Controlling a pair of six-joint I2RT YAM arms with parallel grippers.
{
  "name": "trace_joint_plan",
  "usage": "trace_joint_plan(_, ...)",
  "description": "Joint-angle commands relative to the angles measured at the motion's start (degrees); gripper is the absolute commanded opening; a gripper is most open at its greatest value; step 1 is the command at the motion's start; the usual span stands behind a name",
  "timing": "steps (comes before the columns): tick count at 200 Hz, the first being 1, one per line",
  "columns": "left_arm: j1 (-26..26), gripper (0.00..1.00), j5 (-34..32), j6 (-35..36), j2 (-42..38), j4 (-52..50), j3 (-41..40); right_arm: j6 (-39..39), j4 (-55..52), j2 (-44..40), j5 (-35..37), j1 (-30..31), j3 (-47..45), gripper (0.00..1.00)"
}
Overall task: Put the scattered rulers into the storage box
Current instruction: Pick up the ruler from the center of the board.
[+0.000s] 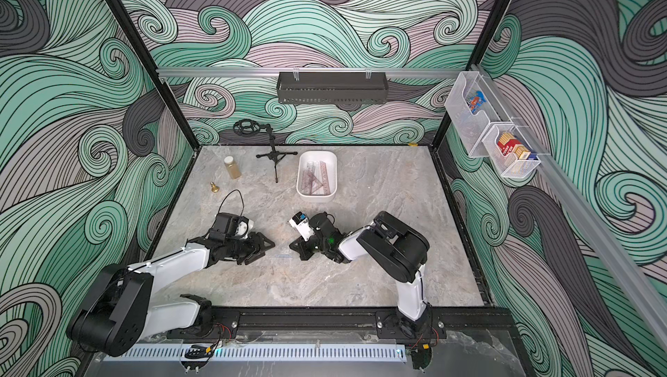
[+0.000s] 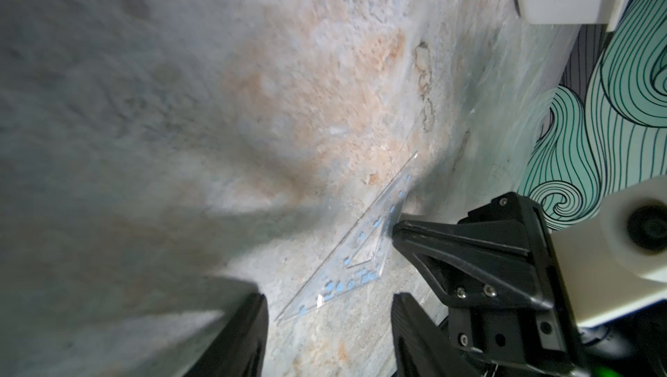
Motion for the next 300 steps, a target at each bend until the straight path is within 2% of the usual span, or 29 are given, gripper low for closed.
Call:
trace_joint_plan(1, -0.2, 0.6, -4.4, 0.6, -0.2, -5.4, 1.4, -0.4, -4.2, 1.0, 0.4, -0.6, -1.4, 0.0)
trace_joint_plan(40, -0.2, 0.63, -2.4, 0.0, 1.0, -3.0, -0.3, -0.3, -4.4, 1.4, 0.1, -0.6, -1.1, 0.0)
trace_joint_plan(135, -0.3, 0.63, -2.3, 0.0, 1.2, -2.1, -0.9, -0.3, -4.9, 0.5, 0.3, -0.8, -2.4, 0.0)
trace_joint_plan(197, -1.5, 0.61, 4.5, -1.3, 2.5, 5.4, -3.7, -0.2, -5.1, 1.5, 0.2, -0.8, -1.7, 0.0)
trace_joint_plan(251, -4.3, 0.52, 7.3, -2.1, 4.3, 9.9, -4.4, 0.1, -5.0, 2.1, -0.1, -0.8, -1.6, 0.0)
trace_joint_plan(300, -5.0, 0.29, 6.8, -1.2, 9.2, 12.1, -2.4, 0.1, -5.0, 1.8, -0.2, -0.8, -1.9, 0.0)
